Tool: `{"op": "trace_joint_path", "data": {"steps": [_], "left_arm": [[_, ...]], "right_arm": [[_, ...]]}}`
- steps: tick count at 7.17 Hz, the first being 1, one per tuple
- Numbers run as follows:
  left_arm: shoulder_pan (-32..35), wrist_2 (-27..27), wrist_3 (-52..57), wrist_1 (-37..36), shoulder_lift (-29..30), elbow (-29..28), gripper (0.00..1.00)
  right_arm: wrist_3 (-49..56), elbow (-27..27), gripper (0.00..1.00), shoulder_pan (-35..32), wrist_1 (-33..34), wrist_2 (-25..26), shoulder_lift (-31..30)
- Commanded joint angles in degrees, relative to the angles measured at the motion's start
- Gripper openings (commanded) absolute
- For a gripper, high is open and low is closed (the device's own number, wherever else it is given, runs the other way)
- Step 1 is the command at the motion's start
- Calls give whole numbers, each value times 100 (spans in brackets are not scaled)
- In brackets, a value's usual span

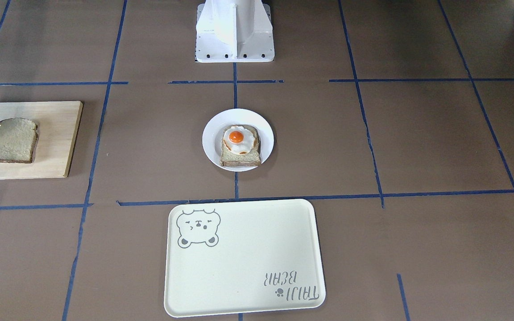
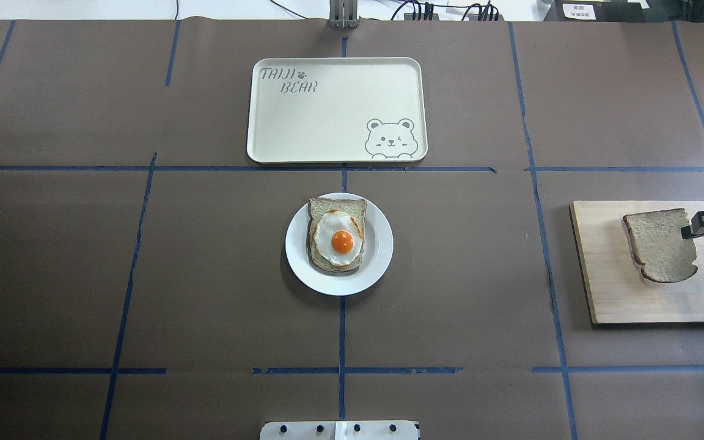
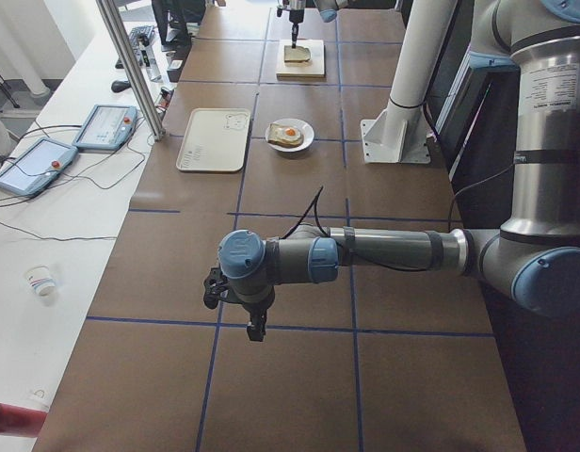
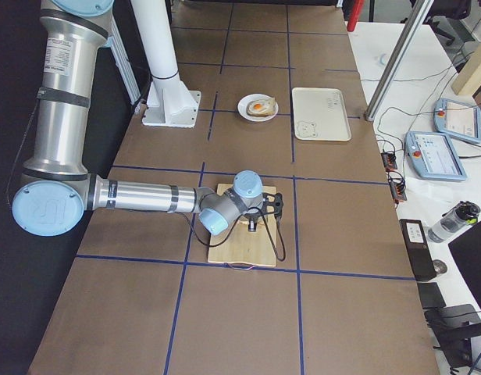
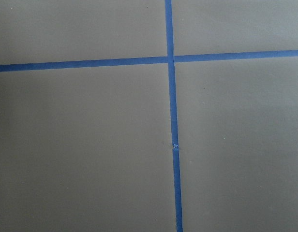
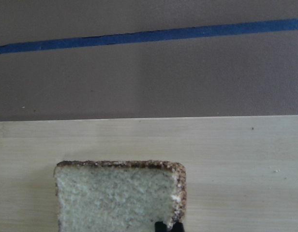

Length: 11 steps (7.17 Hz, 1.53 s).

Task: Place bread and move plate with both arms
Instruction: 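Lower the right gripper onto the bread slice on the wooden board and grasp it, then lift the bread slice with the right gripper and carry it toward the plate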

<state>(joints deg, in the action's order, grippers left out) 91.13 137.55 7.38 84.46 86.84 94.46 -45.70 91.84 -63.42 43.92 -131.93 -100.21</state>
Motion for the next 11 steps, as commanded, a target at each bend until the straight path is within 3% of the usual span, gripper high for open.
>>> {"op": "trace_joint_path", "data": {"steps": [1,4,6,7,8,9,11], "left_arm": [[-7,0,0,0,0,2,100],[1,0,0,0,0,3,100],[-7,0,0,0,0,3,100],[-7,0,0,0,0,3,100],[-7,9,0,0,0,3,100],[-7,9,0,0,9,11,100],[-7,9,0,0,9,3,100]], "right_arm": [[0,211,0,-501,-85,-628,-16],[-288,405,0,-1119,-208,-1448,412],[-1994,397,0,-1033,-208,-1503,1612],[-2726,405,0,-632,-208,-1459,2184],[-3342,353,0,-79,-208,-1198,2747],[-3888,414,0,527,-217,-516,3066],[-4707,589,0,2229,-226,1500,3481]]}}
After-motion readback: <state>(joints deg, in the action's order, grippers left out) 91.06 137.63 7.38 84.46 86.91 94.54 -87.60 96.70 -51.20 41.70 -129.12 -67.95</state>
